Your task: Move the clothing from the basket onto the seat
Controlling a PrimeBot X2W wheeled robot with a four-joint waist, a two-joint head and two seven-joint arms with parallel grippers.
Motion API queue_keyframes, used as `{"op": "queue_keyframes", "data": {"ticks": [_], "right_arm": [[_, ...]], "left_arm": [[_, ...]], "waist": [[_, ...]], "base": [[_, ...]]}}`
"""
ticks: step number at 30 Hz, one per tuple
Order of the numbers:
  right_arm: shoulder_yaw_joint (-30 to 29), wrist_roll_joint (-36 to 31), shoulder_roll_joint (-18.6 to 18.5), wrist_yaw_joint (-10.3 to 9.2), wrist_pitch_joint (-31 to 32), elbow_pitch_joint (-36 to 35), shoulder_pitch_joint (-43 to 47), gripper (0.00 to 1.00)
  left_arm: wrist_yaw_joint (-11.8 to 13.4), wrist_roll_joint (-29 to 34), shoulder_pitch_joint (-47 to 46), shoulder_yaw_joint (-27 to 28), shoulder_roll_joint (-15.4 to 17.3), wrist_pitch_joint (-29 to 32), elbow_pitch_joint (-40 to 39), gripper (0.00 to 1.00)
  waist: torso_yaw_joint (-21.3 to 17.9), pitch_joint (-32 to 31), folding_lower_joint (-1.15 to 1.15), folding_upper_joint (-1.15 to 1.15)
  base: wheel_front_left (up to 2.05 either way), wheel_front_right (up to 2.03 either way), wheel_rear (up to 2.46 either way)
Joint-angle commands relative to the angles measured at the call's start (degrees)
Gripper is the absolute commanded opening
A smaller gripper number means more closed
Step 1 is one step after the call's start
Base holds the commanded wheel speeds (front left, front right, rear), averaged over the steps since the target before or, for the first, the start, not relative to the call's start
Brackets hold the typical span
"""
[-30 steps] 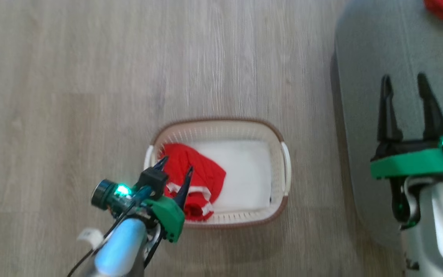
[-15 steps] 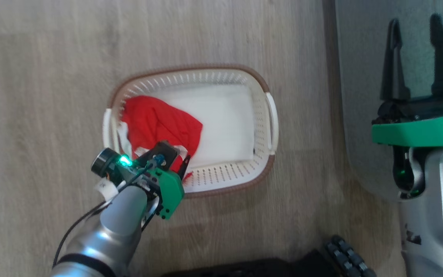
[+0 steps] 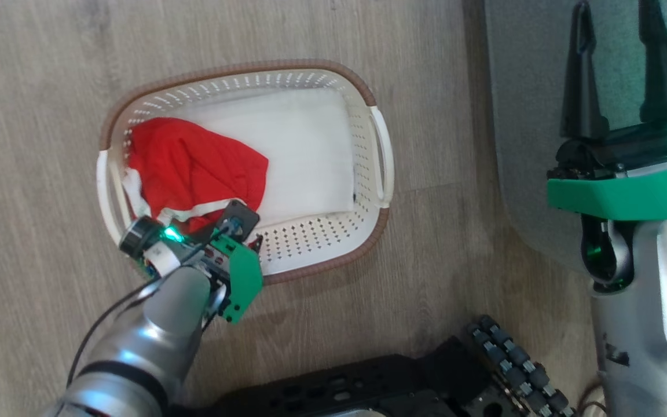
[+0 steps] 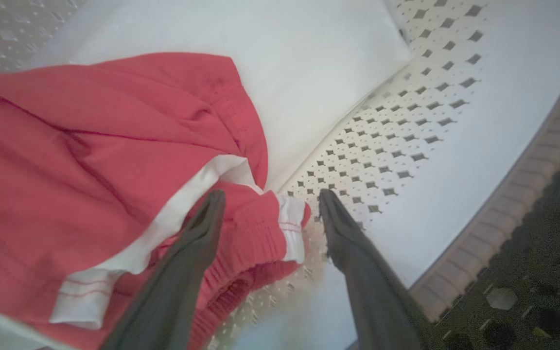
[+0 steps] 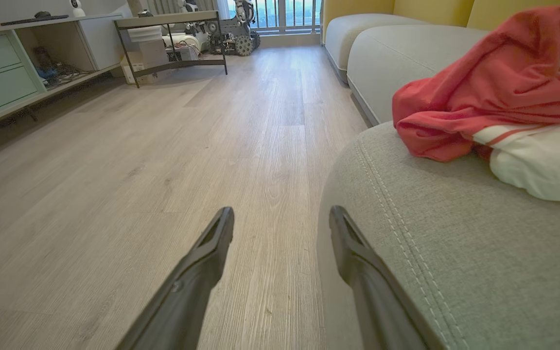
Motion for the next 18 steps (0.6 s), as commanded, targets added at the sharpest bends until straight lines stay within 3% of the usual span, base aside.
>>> {"op": "queue_keyframes", "data": {"ticks": [1, 13, 14, 15, 18], "right_arm": [[1.4, 0.7, 0.1, -0.02, -0.4, -2.2, 0.4, 1.0], [3.1, 2.4, 0.1, -0.02, -0.4, -2.5, -0.2, 1.0], [3.1, 2.5, 0.1, -0.02, -0.4, -2.3, -0.3, 1.0], [3.2, 2.6, 0.1, -0.02, -0.4, -2.3, -0.3, 1.0], [3.3, 2.9, 0.1, -0.02, -0.4, -2.1, -0.4, 1.0]], "left_arm": [[0.3, -0.3, 0.2, 0.4, 0.5, 0.4, 0.2, 1.0], [0.8, 0.7, -2.1, -2.1, 1.2, 8.2, 3.2, 1.0], [0.8, 0.6, -2.2, -2.3, 1.4, 9.7, 3.4, 0.72], [0.7, 0.6, -2.2, -2.4, 1.4, 10.4, 3.4, 0.57], [0.7, 0.4, -2.2, -2.7, 1.7, 11.0, 3.6, 0.26]], "waist": [[-0.7, 0.7, -0.01, 0.0], [-2.6, 2.2, -0.01, 0.0], [-2.8, 2.1, -0.01, 0.0], [-2.9, 2.0, -0.01, 0.0], [-3.1, 1.8, -0.01, 0.0]], "base": [[0.0, 0.0, 0.0], [0.0, 0.0, 0.0], [0.0, 0.0, 0.0], [0.0, 0.0, 0.0], [0.0, 0.0, 0.0]]}}
